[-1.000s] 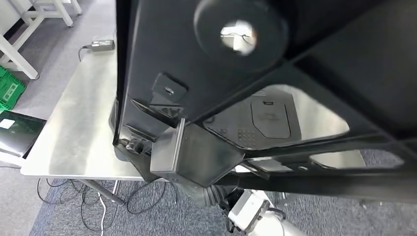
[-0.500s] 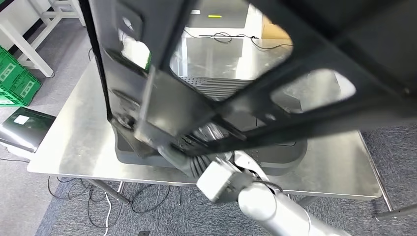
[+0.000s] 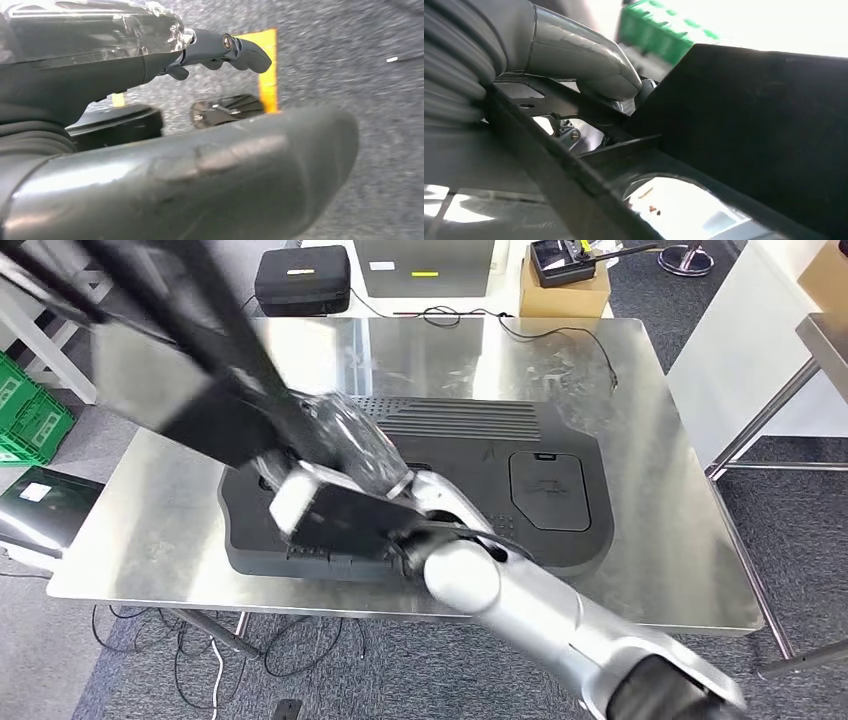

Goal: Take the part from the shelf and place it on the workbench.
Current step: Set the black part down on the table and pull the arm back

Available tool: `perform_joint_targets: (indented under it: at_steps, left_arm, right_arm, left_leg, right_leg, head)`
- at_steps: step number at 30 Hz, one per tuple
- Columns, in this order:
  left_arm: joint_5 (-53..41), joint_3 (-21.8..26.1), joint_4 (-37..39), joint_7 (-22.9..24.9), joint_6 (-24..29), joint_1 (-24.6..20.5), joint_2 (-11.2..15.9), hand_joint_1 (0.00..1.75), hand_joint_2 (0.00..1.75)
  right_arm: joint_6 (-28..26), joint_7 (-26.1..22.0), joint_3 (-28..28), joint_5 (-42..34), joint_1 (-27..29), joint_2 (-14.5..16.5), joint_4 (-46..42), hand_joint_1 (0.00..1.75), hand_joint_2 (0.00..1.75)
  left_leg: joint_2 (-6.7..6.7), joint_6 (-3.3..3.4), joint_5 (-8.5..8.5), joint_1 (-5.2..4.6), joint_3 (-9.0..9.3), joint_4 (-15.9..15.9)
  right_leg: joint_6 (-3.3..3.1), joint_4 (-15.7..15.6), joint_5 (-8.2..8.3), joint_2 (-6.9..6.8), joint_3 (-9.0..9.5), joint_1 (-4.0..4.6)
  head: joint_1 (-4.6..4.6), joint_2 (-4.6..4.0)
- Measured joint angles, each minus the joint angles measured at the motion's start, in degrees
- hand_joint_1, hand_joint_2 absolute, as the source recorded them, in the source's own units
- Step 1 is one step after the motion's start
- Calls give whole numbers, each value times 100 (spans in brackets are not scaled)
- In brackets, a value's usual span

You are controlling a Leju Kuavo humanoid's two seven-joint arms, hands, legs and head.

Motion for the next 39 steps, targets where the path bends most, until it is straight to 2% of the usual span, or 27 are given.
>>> perform_joint_targets:
  at_steps: [8,13,18,23,27,34,39]
  left_arm:
    - [89,9,-3,-376,-44,-58,-39,0,0]
    - [100,30,-5,-522,-144,-111,-79,0,0]
    - [-65,43,-20,-541,-291,-150,-119,0,0]
    - [-326,42,-52,-430,-671,-197,-174,0,0]
    - [-520,40,-54,-397,-745,-199,-191,0,0]
    - [-637,40,-54,-354,-746,-193,-196,0,0]
    - [-789,40,-54,-322,-789,-161,-198,0,0]
  right_arm:
    - [667,702,321,399,-882,523,1588,175,175]
    - [662,1084,649,918,-1292,881,2658,175,175]
    - [584,1467,936,1316,-1492,1061,3398,175,175]
    - [262,2211,1156,1862,-1568,1067,3975,175,175]
    - [64,2731,1216,2219,-1615,988,4279,175,175]
    - [90,3291,1304,2656,-1672,842,4587,175,175]
    - [323,4031,1367,3152,-1781,738,4696,175,175]
  left_leg:
    - [-11,-9,7,-1,-7,4]
    - [-17,-9,7,-1,-8,5]
    - [-19,-9,7,-2,-8,6]
    - [-18,-9,7,-3,-7,7]
    - [-17,-8,7,-3,-7,9]
    - [-15,-8,7,-2,-8,10]
    - [-14,-8,7,-2,-8,9]
  right_leg:
    - [-2,-14,13,-7,3,0]
    - [-2,-21,13,-9,5,1]
    - [-2,-31,14,-10,7,1]
    - [3,-39,18,-5,10,1]
    - [7,-43,22,-2,10,1]
    - [8,-45,23,0,10,1]
    - [8,-45,23,0,9,1]
  head:
    - [-10,0]
    - [-18,0]
    - [-19,0]
    - [-19,0]
    - [-14,0]
    - [-14,0]
    - [-17,0]
